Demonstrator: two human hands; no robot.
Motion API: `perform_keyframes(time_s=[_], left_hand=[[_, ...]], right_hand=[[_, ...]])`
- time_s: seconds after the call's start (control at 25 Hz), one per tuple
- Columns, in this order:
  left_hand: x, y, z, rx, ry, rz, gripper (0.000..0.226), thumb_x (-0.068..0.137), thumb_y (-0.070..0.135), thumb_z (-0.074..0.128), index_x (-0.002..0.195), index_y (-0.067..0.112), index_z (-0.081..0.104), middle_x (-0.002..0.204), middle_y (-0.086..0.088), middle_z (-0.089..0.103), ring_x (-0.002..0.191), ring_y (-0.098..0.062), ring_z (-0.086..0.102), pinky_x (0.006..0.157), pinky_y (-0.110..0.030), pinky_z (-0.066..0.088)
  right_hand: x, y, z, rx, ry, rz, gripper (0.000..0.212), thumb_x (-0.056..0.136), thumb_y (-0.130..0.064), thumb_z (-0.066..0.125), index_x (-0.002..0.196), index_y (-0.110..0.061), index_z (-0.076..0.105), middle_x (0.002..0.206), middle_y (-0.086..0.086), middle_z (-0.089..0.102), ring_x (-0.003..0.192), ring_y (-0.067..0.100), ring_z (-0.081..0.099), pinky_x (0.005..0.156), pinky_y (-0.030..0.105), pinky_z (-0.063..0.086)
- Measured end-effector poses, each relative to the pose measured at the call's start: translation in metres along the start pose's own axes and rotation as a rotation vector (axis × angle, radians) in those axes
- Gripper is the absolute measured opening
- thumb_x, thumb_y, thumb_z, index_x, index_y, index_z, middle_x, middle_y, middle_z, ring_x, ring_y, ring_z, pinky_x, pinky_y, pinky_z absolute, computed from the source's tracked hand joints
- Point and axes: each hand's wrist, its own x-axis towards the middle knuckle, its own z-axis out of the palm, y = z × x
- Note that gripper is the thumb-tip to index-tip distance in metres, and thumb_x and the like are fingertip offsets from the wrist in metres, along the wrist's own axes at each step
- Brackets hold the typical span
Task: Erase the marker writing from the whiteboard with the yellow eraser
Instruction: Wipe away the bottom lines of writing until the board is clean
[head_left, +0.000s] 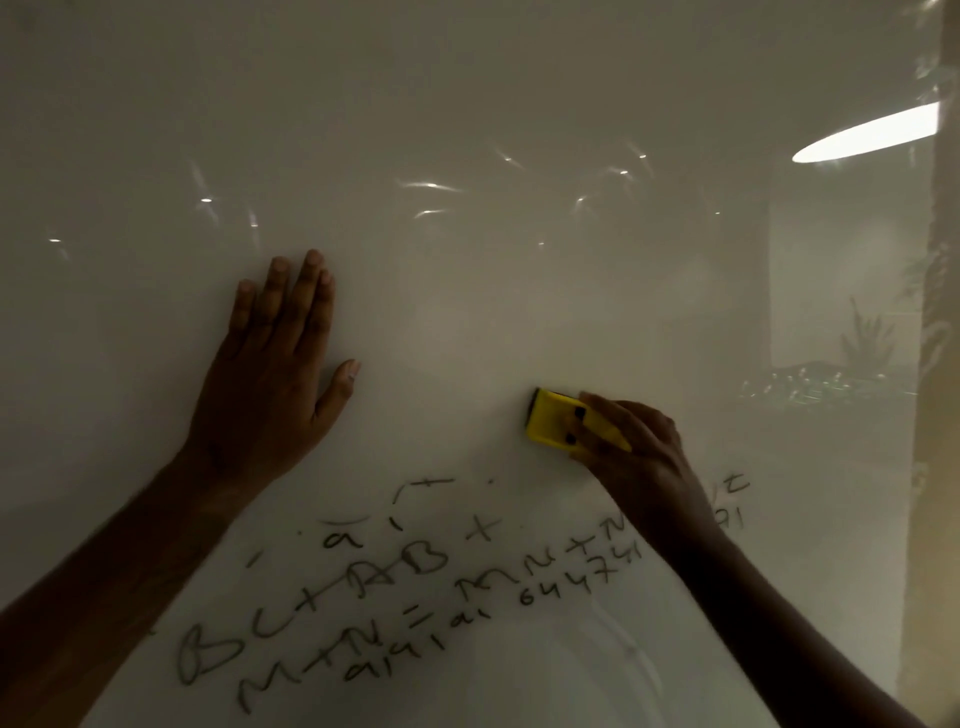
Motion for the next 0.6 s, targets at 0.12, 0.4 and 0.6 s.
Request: perform_keyframes(time_s=[0.12, 0.4, 0.6], left_hand=[[0.001, -0.001, -0.001, 0.009, -0.006, 0.006, 0.082, 0.109, 0.048, 0.034, 0.172, -0.001, 0.013, 0.181, -0.021, 0.011, 0.166, -0.045, 0.013, 0.135, -0.055, 0.006], [-0.019, -0.013, -0.005, 0.033, 0.001, -0.037, 0.085, 0.109, 0.053, 0.034, 0.172, -0.001, 0.014, 0.181, -0.02, 0.011, 0.166, -0.043, 0.016, 0.136, -0.056, 0.008], [-0.018, -0.01, -0.006, 0.051, -0.012, -0.043, 0.084, 0.11, 0.052, 0.034, 0.171, -0.002, 0.015, 0.181, -0.021, 0.012, 0.167, -0.043, 0.014, 0.136, -0.057, 0.008]], right_hand=[[-0.002, -0.048, 0.023, 0.083, -0.051, -0.06, 0.033, 0.105, -0.03, 0.068, 0.137, -0.024, 0.071, 0.155, 0.007, 0.056, 0.133, 0.032, 0.055, 0.107, 0.045, 0.044], [-0.058, -0.034, 0.007, 0.051, -0.181, -0.153, 0.043, 0.103, -0.035, 0.062, 0.146, -0.033, 0.06, 0.153, 0.0, 0.055, 0.131, 0.029, 0.052, 0.095, 0.051, 0.054], [0.018, -0.068, 0.021, 0.111, -0.026, -0.048, 0.029, 0.1, -0.034, 0.067, 0.128, -0.03, 0.074, 0.152, 0.001, 0.058, 0.127, 0.03, 0.055, 0.1, 0.046, 0.043]])
